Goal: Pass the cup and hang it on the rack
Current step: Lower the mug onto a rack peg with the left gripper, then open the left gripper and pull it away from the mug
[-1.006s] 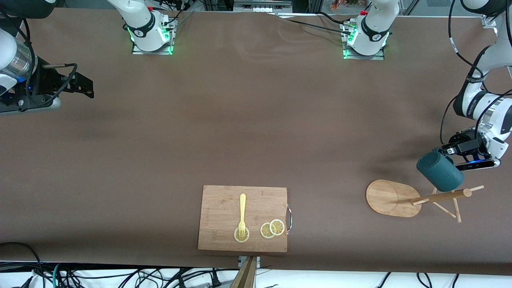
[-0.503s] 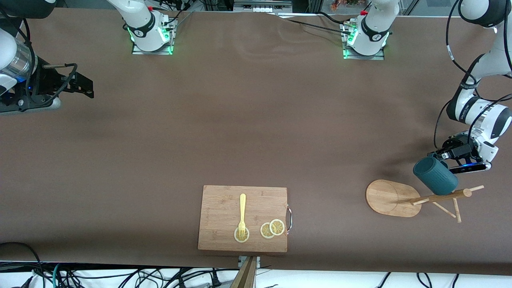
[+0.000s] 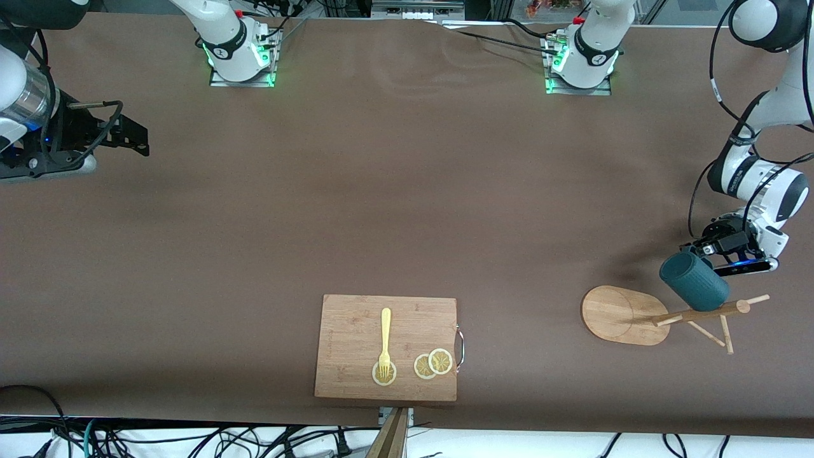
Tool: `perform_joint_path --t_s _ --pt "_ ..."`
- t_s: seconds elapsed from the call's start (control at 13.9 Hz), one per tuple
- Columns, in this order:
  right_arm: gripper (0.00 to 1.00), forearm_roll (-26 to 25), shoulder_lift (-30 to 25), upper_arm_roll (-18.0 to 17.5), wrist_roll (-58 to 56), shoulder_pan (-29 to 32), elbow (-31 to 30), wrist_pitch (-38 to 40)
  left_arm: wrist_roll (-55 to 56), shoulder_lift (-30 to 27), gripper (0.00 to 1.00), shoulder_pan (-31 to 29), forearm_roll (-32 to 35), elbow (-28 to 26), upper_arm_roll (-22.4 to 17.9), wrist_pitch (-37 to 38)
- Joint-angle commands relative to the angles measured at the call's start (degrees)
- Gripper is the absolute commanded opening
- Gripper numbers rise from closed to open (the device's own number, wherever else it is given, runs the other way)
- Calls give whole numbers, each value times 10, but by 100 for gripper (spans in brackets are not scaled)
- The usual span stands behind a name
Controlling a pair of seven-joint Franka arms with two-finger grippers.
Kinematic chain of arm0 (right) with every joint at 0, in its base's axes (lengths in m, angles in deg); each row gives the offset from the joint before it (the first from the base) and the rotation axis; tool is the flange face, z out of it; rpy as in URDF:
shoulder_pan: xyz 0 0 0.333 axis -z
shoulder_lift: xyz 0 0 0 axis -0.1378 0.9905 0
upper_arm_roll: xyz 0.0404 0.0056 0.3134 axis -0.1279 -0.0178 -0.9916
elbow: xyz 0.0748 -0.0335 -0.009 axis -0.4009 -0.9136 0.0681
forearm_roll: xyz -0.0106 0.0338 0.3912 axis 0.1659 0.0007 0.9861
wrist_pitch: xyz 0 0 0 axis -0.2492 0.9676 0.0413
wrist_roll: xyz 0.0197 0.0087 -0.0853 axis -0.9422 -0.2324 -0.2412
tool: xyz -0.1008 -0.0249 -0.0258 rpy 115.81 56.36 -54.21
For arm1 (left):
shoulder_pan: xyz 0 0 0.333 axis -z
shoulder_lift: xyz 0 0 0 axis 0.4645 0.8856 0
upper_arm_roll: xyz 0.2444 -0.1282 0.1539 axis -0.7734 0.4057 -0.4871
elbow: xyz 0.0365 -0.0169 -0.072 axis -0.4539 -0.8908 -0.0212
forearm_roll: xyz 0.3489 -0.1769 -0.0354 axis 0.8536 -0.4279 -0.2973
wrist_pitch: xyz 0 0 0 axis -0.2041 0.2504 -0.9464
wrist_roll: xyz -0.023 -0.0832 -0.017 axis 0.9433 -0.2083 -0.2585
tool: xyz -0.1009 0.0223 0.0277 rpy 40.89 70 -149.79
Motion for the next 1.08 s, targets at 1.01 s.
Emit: perform_joint_path --t_s 1.01 --pt "100 2 -9 -4 -4 6 -1 4 103 -143 100 -19 402 35 -24 35"
